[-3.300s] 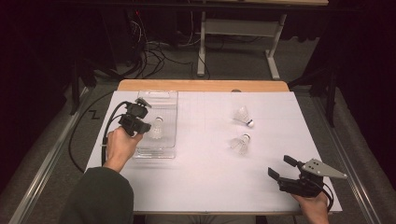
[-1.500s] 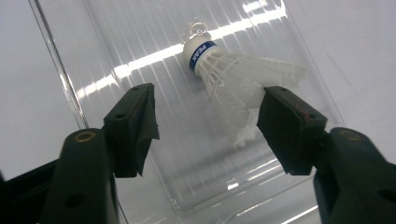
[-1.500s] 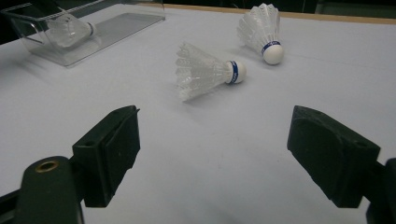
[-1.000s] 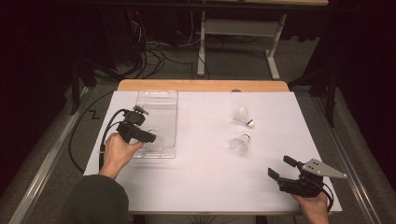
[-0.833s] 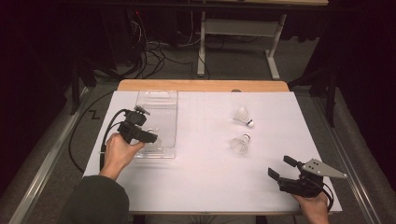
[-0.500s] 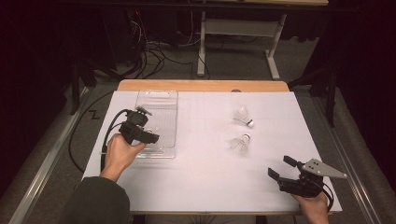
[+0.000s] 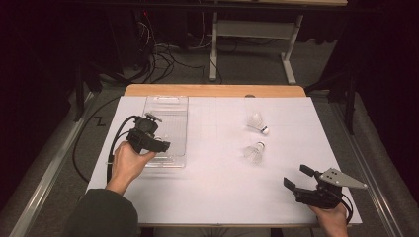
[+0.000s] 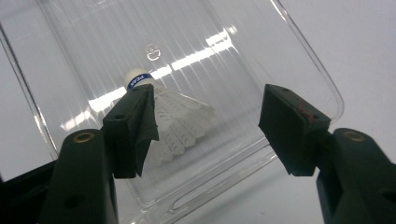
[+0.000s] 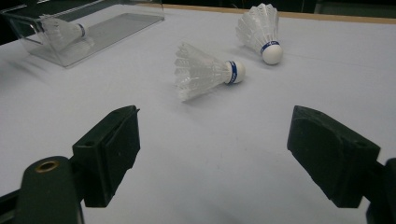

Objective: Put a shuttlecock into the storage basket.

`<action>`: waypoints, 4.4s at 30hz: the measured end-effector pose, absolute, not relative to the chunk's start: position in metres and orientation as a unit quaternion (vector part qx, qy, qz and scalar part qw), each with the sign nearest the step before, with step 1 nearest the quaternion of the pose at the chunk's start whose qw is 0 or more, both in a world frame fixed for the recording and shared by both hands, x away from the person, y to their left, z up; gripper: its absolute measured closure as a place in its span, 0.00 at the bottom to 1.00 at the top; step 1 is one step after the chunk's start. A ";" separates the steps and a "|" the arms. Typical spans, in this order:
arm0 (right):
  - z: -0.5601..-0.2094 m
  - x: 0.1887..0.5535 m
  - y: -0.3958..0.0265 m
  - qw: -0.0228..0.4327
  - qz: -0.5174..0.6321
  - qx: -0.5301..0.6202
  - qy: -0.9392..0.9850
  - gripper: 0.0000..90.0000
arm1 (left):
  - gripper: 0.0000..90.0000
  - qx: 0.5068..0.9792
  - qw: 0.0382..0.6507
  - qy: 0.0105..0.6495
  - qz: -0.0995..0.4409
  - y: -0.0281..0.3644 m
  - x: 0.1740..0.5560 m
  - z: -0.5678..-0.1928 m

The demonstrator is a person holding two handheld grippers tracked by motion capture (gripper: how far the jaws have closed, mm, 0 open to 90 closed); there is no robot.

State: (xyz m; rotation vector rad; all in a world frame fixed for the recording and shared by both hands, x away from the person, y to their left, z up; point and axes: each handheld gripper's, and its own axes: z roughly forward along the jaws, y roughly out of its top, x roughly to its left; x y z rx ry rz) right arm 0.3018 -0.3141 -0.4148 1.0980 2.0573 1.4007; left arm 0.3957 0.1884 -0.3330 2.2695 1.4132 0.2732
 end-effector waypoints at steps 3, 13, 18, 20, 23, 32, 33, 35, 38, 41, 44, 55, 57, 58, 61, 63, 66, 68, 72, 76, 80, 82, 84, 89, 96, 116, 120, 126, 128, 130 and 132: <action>-0.415 0.302 -0.314 0.209 0.504 0.395 0.740 0.20 | 0.41 0.823 0.229 0.510 0.101 0.186 0.394 -0.332; -0.415 0.302 -0.314 0.209 0.504 0.395 0.739 0.20 | 0.41 0.826 0.242 0.500 0.095 0.181 0.389 -0.326; -0.415 0.302 -0.314 0.209 0.504 0.395 0.739 0.20 | 0.40 0.828 0.248 0.493 0.097 0.177 0.385 -0.324; -0.415 0.302 -0.314 0.209 0.504 0.395 0.739 0.20 | 0.40 0.829 0.249 0.491 0.095 0.175 0.384 -0.324; -0.415 0.302 -0.315 0.210 0.504 0.396 0.738 0.20 | 0.40 0.831 0.251 0.486 0.095 0.171 0.382 -0.323; -0.414 0.301 -0.314 0.210 0.504 0.395 0.739 0.20 | 0.41 0.838 0.264 0.470 0.089 0.160 0.377 -0.319; -0.414 0.301 -0.314 0.210 0.504 0.395 0.739 0.20 | 0.41 0.839 0.264 0.468 0.088 0.159 0.377 -0.319; -0.414 0.302 -0.315 0.210 0.504 0.395 0.738 0.20 | 0.41 0.840 0.266 0.465 0.088 0.156 0.376 -0.319; -0.415 0.302 -0.315 0.209 0.505 0.396 0.738 0.20 | 0.41 0.842 0.268 0.460 0.087 0.151 0.374 -0.318; -0.415 0.302 -0.315 0.209 0.505 0.396 0.738 0.20 | 0.41 0.845 0.270 0.455 0.086 0.147 0.373 -0.318; -0.415 0.302 -0.315 0.209 0.505 0.396 0.738 0.20 | 0.41 0.846 0.272 0.451 0.085 0.143 0.372 -0.318; -0.415 0.302 -0.315 0.209 0.505 0.395 0.738 0.20 | 0.41 0.851 0.282 0.435 0.081 0.129 0.367 -0.319; -0.415 0.302 -0.315 0.209 0.505 0.395 0.738 0.20 | 0.41 0.852 0.284 0.432 0.081 0.127 0.366 -0.320; -0.414 0.302 -0.315 0.209 0.506 0.395 0.738 0.20 | 0.41 0.853 0.284 0.431 0.081 0.126 0.365 -0.320; -0.414 0.302 -0.315 0.209 0.506 0.395 0.738 0.20 | 0.41 0.854 0.288 0.426 0.080 0.123 0.364 -0.320; -0.414 0.302 -0.315 0.209 0.506 0.395 0.738 0.20 | 0.41 0.854 0.291 0.424 0.078 0.121 0.363 -0.321; -0.414 0.302 -0.315 0.209 0.506 0.395 0.738 0.20 | 0.41 0.856 0.292 0.420 0.076 0.118 0.361 -0.321; -0.414 0.302 -0.315 0.209 0.506 0.395 0.738 0.20 | 0.41 0.857 0.293 0.417 0.075 0.117 0.360 -0.322; -0.414 0.302 -0.315 0.209 0.506 0.394 0.738 0.20 | 0.41 0.858 0.297 0.413 0.076 0.115 0.357 -0.322; -0.414 0.302 -0.315 0.209 0.505 0.394 0.739 0.20 | 0.41 0.859 0.299 0.409 0.075 0.114 0.355 -0.323; -0.414 0.302 -0.315 0.209 0.505 0.394 0.739 0.20 | 0.41 0.860 0.301 0.406 0.075 0.113 0.354 -0.324; -0.414 0.302 -0.315 0.209 0.505 0.394 0.739 0.20 | 0.41 0.862 0.299 0.403 0.076 0.113 0.353 -0.325; -0.414 0.302 -0.315 0.208 0.505 0.394 0.739 0.20 | 0.41 0.861 0.303 0.402 0.071 0.112 0.352 -0.326; -0.414 0.302 -0.315 0.209 0.505 0.394 0.739 0.20 | 0.41 0.862 0.304 0.398 0.072 0.111 0.349 -0.326; -0.414 0.302 -0.315 0.209 0.505 0.394 0.739 0.20 | 0.41 0.861 0.311 0.397 0.071 0.112 0.346 -0.327; -0.415 0.302 -0.314 0.208 0.505 0.395 0.739 0.20 | 0.41 0.849 0.343 0.395 0.069 0.121 0.327 -0.340; -0.415 0.302 -0.314 0.209 0.505 0.395 0.739 0.20 | 0.40 0.847 0.348 0.395 0.068 0.122 0.322 -0.344; -0.415 0.302 -0.314 0.209 0.504 0.395 0.739 0.20 | 0.39 0.840 0.361 0.398 0.072 0.125 0.316 -0.350; -0.415 0.302 -0.314 0.209 0.504 0.395 0.739 0.20 | 0.39 0.838 0.366 0.399 0.067 0.128 0.315 -0.352; -0.415 0.302 -0.314 0.209 0.504 0.395 0.739 0.20 | 0.40 0.835 0.371 0.402 0.066 0.130 0.313 -0.355; -0.415 0.302 -0.314 0.209 0.504 0.395 0.739 0.20 | 0.40 0.832 0.375 0.403 0.062 0.132 0.311 -0.357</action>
